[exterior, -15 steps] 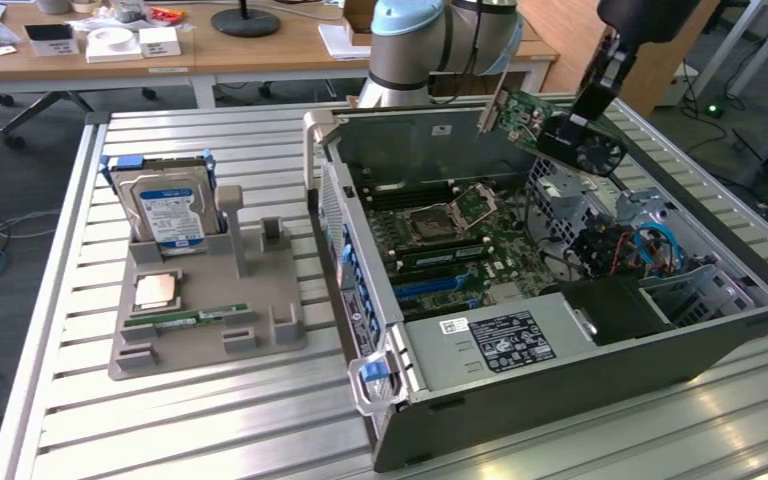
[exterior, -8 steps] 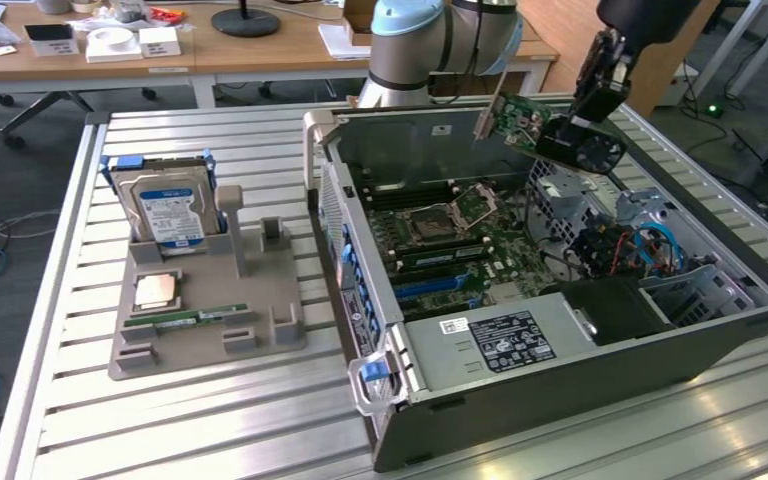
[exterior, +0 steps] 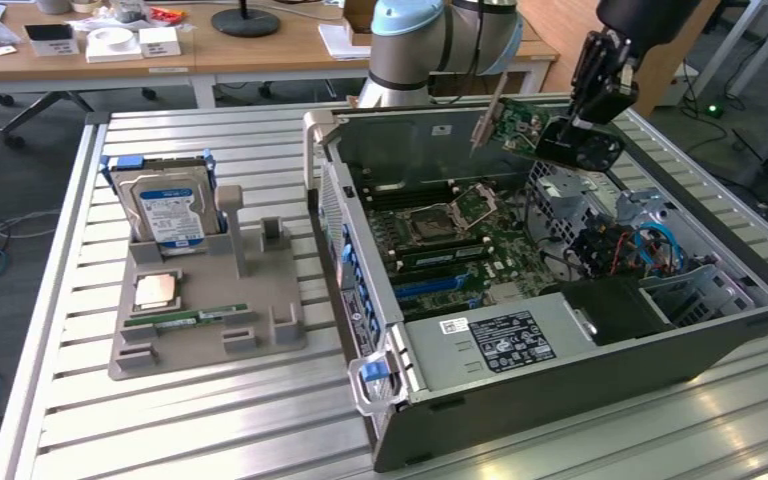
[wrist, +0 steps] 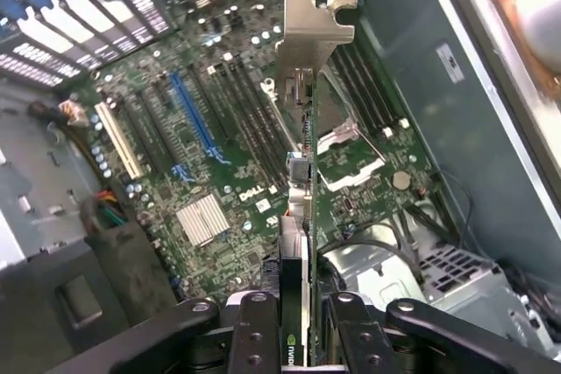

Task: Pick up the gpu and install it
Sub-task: 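Insert the gpu into the slot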

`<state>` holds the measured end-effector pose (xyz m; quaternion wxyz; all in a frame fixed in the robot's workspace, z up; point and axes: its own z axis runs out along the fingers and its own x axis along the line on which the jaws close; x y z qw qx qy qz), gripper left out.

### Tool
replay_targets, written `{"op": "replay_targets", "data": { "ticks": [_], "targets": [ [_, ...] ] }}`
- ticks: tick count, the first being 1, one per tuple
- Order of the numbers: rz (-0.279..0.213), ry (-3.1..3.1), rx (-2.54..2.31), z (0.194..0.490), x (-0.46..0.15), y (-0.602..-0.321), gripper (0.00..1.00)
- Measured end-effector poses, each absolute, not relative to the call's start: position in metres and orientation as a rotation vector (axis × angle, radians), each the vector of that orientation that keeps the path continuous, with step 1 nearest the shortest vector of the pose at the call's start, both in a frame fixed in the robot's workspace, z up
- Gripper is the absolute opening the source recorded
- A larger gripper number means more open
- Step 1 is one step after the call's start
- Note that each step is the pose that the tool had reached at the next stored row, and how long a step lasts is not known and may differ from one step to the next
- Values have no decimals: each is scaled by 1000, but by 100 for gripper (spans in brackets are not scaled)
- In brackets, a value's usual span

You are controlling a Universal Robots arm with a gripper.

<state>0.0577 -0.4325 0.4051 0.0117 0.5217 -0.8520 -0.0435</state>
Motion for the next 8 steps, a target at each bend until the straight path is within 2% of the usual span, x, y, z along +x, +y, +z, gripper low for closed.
{"op": "replay_targets", "data": {
  "ticks": [8],
  "targets": [
    [-132,-2525,1814,404,58,-432,26]
  ]
}}
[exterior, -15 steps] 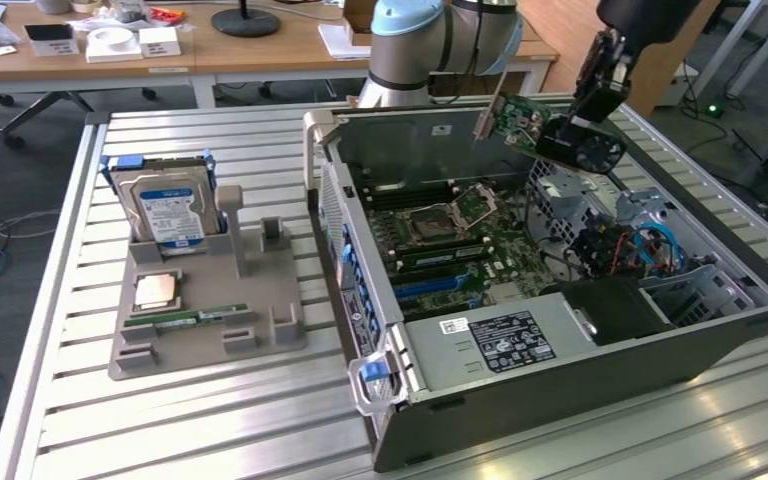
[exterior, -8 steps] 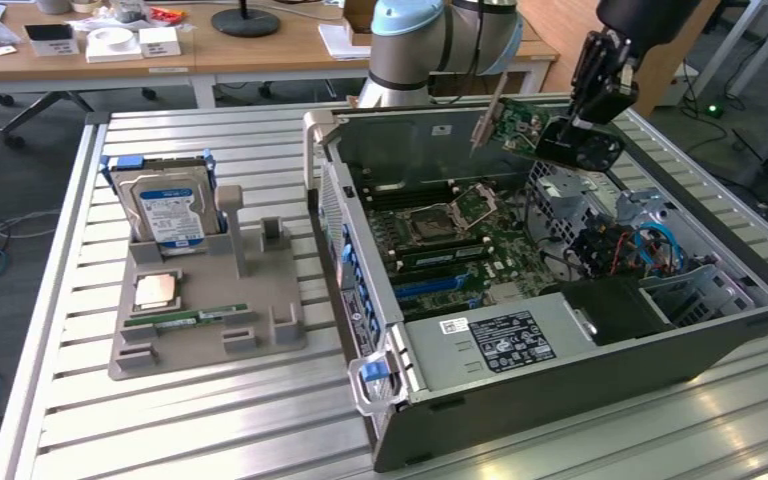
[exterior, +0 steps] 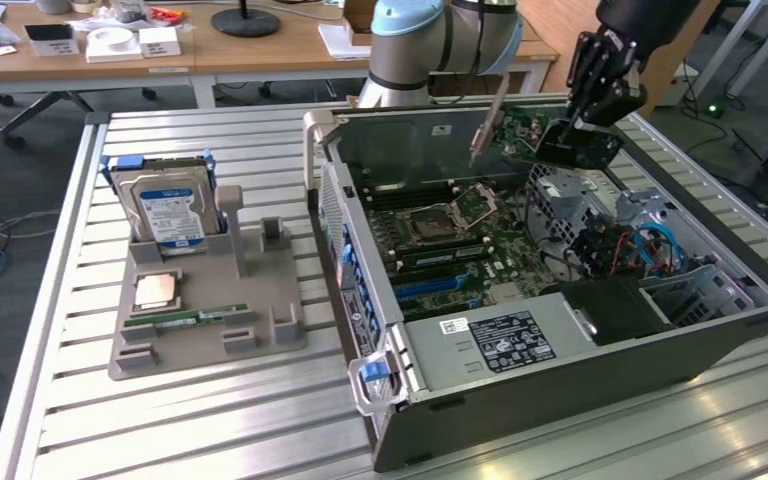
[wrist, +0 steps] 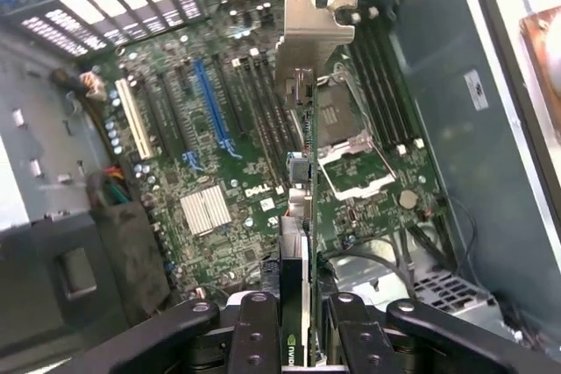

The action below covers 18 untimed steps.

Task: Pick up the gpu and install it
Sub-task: 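Insert the gpu into the slot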

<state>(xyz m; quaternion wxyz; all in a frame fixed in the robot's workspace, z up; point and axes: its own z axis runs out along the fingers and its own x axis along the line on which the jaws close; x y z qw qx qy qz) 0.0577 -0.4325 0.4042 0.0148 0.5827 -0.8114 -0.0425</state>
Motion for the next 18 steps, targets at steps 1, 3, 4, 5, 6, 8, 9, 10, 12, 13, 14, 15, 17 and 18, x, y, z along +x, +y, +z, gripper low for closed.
{"op": "replay_targets", "data": {
  "ticks": [1,3,4,5,6,8,9,10,12,13,14,15,17,18],
  "targets": [
    [-132,-2508,1836,404,58,-432,26],
    [-131,-2474,1880,404,58,-432,26],
    [-130,-2456,1901,404,58,-432,26],
    [-130,-2438,1923,404,58,-432,26],
    [-129,-2420,1944,403,58,-432,26],
    [-128,-2382,1989,403,58,-432,26],
    [-128,-2364,2009,403,58,-432,26],
    [-127,-2345,2030,403,58,-432,26],
    [-126,-2307,2071,403,58,-432,26],
    [-125,-2287,2092,403,58,-432,26],
    [-124,-2248,2132,402,58,-432,26],
    [-123,-2208,2171,402,58,-432,26],
    [-120,-2126,2248,402,58,-432,26],
    [-120,-2105,2267,402,58,-432,26]
  ]
}}
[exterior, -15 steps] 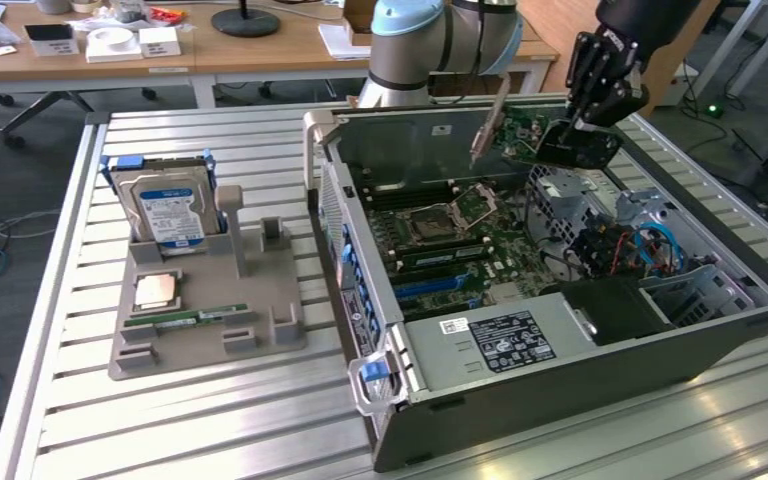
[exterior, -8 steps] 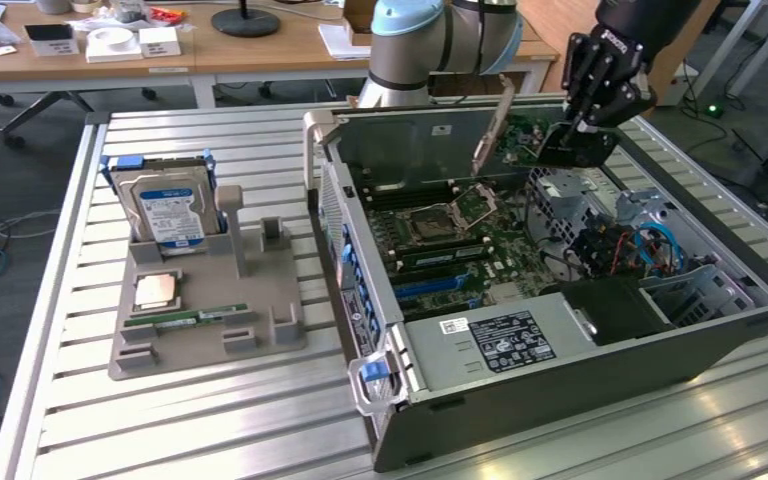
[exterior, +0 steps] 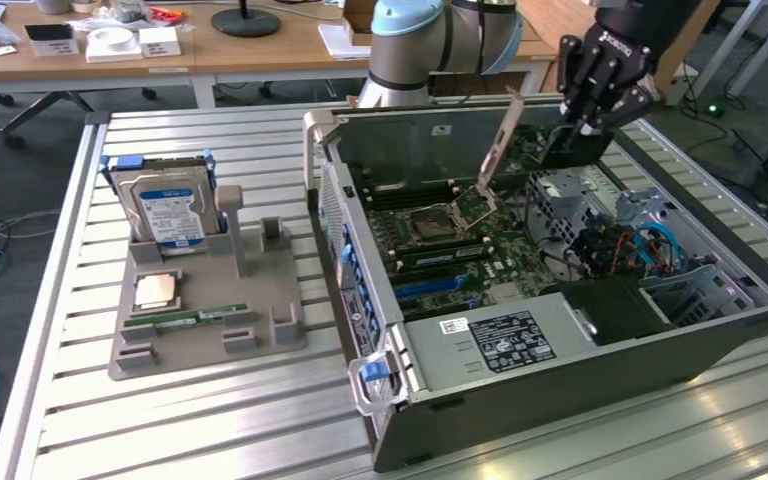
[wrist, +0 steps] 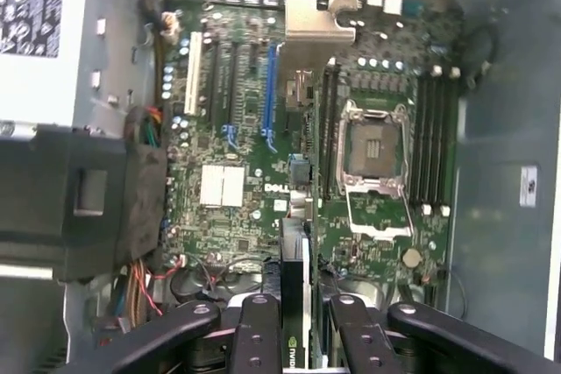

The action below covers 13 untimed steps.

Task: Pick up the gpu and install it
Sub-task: 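Insert the gpu into the slot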

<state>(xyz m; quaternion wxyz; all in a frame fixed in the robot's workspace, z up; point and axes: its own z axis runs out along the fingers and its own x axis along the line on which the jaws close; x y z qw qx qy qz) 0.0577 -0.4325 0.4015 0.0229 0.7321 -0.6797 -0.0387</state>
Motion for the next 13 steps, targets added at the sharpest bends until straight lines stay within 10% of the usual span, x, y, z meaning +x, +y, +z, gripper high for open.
{"op": "replay_targets", "data": {
  "ticks": [13],
  "targets": [
    [-118,-2049,2315,401,58,-432,26]
  ]
}}
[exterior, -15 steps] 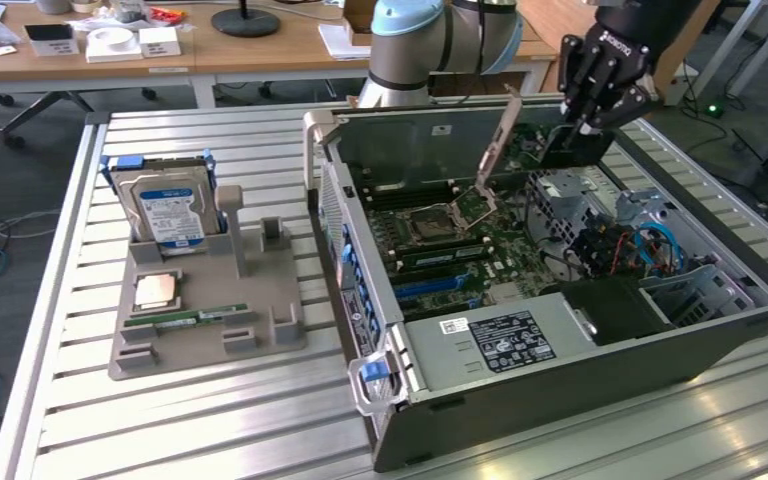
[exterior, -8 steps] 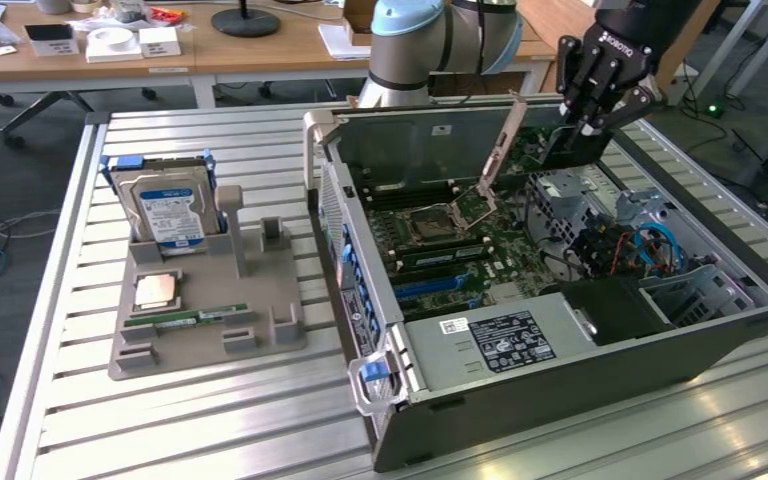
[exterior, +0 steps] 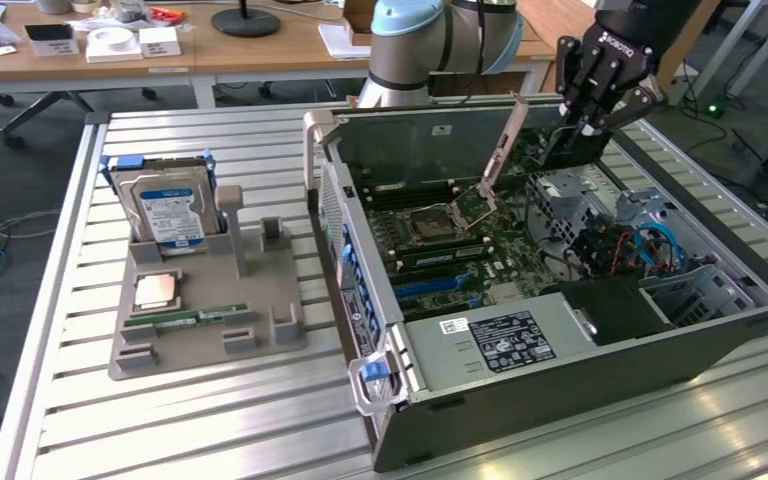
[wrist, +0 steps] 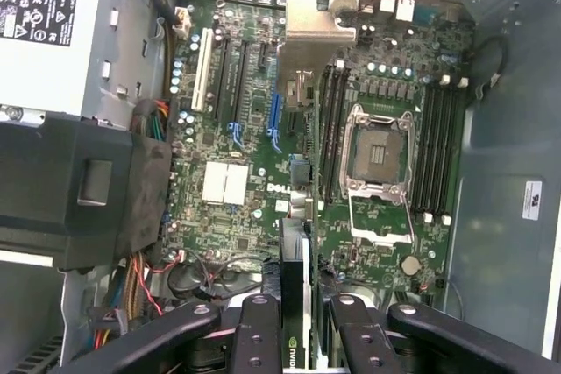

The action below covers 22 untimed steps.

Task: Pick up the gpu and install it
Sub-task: 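Insert the gpu into the slot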

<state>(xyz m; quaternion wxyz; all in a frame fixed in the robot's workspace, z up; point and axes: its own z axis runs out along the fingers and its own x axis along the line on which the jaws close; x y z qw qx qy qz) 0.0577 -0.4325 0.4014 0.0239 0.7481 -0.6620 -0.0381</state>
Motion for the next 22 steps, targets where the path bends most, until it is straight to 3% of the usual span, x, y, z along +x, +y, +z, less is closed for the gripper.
{"op": "replay_targets", "data": {
  "ticks": [22],
  "targets": [
    [-77,-2162,2251,389,39,-432,26]
  ]
}}
